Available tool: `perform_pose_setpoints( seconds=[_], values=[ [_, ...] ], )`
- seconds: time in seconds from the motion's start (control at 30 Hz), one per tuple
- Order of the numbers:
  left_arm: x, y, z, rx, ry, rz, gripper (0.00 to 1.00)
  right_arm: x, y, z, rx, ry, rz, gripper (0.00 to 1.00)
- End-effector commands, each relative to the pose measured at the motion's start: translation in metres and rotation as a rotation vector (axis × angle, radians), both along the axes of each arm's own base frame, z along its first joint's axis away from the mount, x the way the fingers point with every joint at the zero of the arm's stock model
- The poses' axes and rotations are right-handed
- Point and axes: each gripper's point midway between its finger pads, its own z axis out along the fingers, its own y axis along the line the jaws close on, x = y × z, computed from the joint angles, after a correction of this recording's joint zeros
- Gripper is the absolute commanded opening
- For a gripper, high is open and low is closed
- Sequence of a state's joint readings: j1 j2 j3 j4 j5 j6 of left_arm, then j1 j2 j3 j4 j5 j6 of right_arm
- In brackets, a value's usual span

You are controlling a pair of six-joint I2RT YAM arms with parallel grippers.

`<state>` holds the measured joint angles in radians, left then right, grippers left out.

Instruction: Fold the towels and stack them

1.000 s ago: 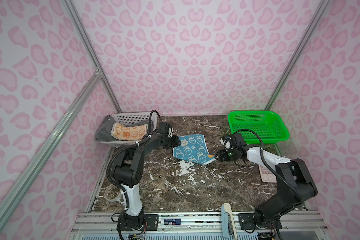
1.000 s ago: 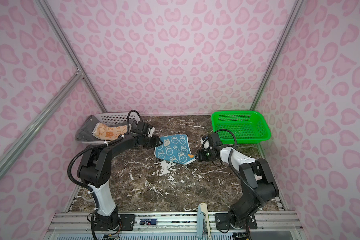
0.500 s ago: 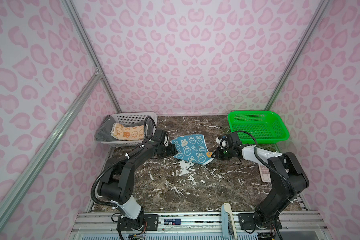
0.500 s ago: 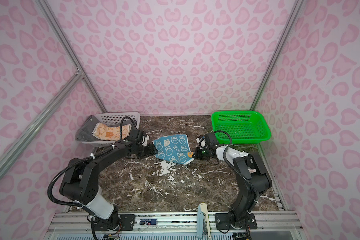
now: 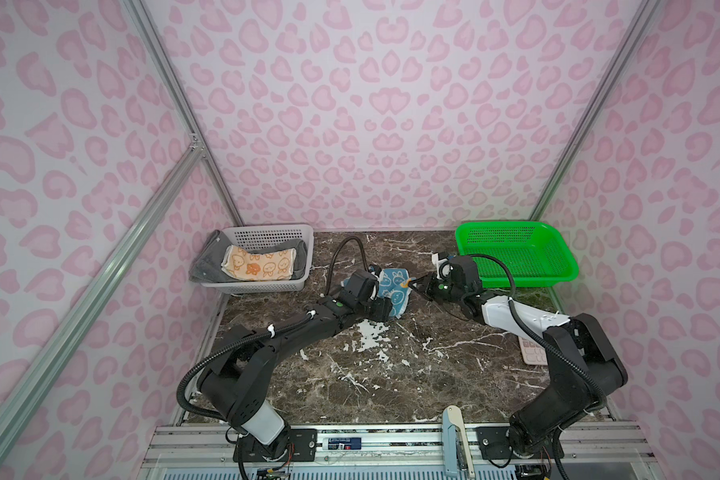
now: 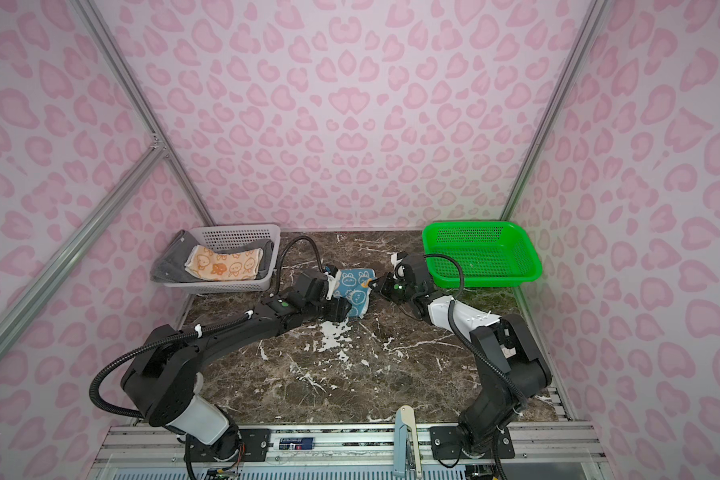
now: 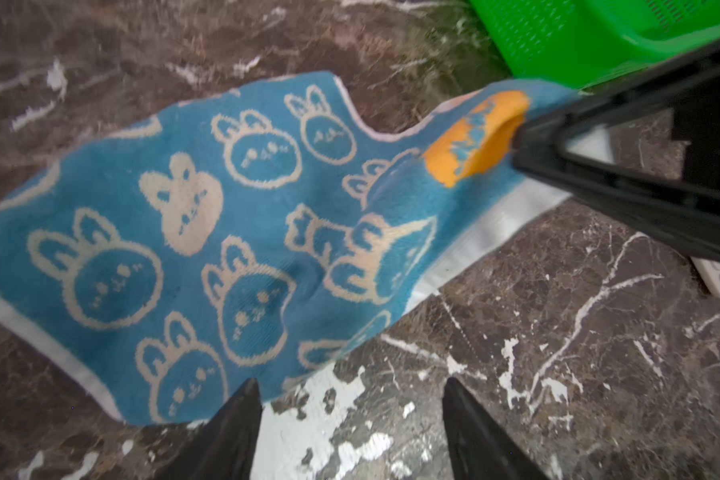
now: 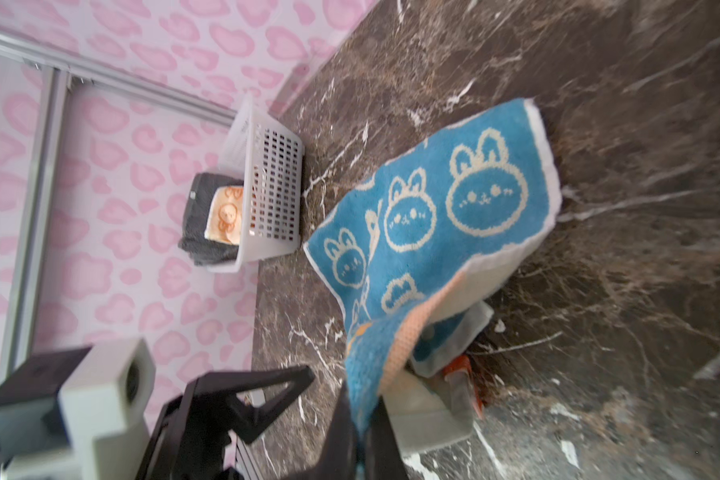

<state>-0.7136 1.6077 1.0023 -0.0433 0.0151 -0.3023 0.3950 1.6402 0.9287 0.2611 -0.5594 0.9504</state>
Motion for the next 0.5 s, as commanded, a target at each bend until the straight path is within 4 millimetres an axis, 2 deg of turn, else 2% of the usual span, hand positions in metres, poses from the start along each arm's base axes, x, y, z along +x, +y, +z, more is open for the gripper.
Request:
perform_pose_setpoints(
  seconds=[0.0, 0.13, 0.23, 0.4, 0.47],
  values=[
    [0.017, -0.018, 0.018, 0.006, -0.198, 0.022, 0.71, 0.016, 0.002, 0.02, 0.093, -0.032, -0.087, 0.0],
    [0.013, -0.04, 0.017, -0.026, -0.261, 0.023, 0.71, 0.019, 0.002, 0.024, 0.101, -0.033, -0.107, 0.0],
    [0.015, -0.046, 0.008, 0.012, -0.29, 0.074, 0.72, 0.021, 0.0, 0.028, 0.119, -0.036, -0.124, 0.0],
    [0.03, -0.054, -0.008, 0.028, -0.285, 0.151, 0.72, 0.022, 0.001, 0.033, 0.163, -0.039, -0.137, 0.0],
    [0.04, -0.051, -0.014, 0.059, -0.286, 0.219, 0.72, 0.021, 0.002, 0.034, 0.171, -0.042, -0.135, 0.0]
  ],
)
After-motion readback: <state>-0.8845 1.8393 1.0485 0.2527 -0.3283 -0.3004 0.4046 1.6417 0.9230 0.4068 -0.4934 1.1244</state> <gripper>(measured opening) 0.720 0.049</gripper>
